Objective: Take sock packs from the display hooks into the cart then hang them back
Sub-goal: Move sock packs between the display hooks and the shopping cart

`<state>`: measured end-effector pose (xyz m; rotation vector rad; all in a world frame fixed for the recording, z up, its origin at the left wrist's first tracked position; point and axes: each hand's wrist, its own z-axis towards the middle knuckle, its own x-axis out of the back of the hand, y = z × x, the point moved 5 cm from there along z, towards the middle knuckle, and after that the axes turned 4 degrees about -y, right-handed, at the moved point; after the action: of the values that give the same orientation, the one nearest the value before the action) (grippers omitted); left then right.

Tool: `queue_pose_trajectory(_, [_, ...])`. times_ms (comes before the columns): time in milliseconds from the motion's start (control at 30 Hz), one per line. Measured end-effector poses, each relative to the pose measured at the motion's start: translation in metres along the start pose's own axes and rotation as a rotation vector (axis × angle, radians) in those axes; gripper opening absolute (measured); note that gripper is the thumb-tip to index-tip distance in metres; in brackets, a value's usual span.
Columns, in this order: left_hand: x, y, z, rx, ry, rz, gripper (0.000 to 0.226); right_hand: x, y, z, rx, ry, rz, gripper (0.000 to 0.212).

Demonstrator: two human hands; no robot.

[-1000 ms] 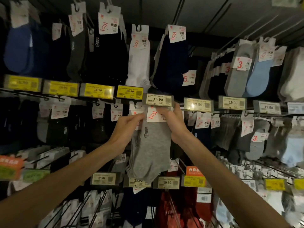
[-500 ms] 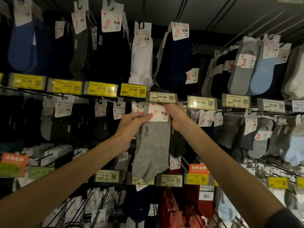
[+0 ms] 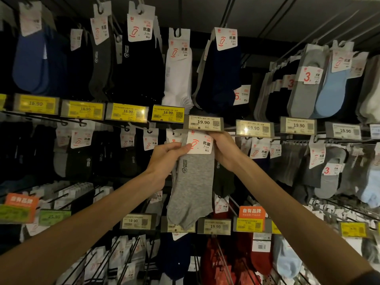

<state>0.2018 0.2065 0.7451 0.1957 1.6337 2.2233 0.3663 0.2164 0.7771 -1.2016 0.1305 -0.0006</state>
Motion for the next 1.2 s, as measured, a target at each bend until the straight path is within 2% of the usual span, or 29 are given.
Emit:
queue_pose_trajectory(133, [-0.001,-0.001,0.003,-0.026,0.011,0.009,0.008,0.005,0.002,-0.005,0.021,0.045,-0.005,0.022])
queue_pose_trajectory(233, [0.002,-0.003,0.007,-0.039,0.022,0.012,0.009,0.006,0.002,-0.008,0.122,0.115,-0.104,0.022])
queue_pose_trajectory(367, [0.005,-0.006,0.009,-0.078,0.036,0.039,0.012,0.006,0.001,-0.008,0.255,0.091,-0.203,0.027])
queue_pose_trajectory(533, [0.043,-0.014,0.013,-0.145,0.218,0.117,0.006,0.015,0.020,0.027,0.151,0.157,-0.257,0.023])
queue_pose_trajectory(667, [0.070,-0.014,0.009,-0.133,0.310,0.172,0.012,0.020,0.033,0.046,0.223,0.204,-0.457,0.030])
queue_pose_trajectory(867, [0.078,-0.015,0.006,-0.107,0.249,0.137,0.013,0.017,0.047,0.062,0.316,0.239,-0.685,0.039])
queue_pose_trajectory(967, [0.077,-0.017,0.004,-0.068,0.225,0.126,0.013,0.018,0.059,0.077,0.266,0.210,-0.761,0.048])
queue_pose_trajectory(1133, [0.068,-0.022,0.003,0.003,0.154,0.162,0.017,0.016,0.079,0.088,0.153,0.150,-0.901,0.075])
queue_pose_trajectory(1200, [0.062,-0.024,0.001,0.010,0.103,0.188,0.021,0.018,0.085,0.080,0.180,0.208,-0.931,0.071])
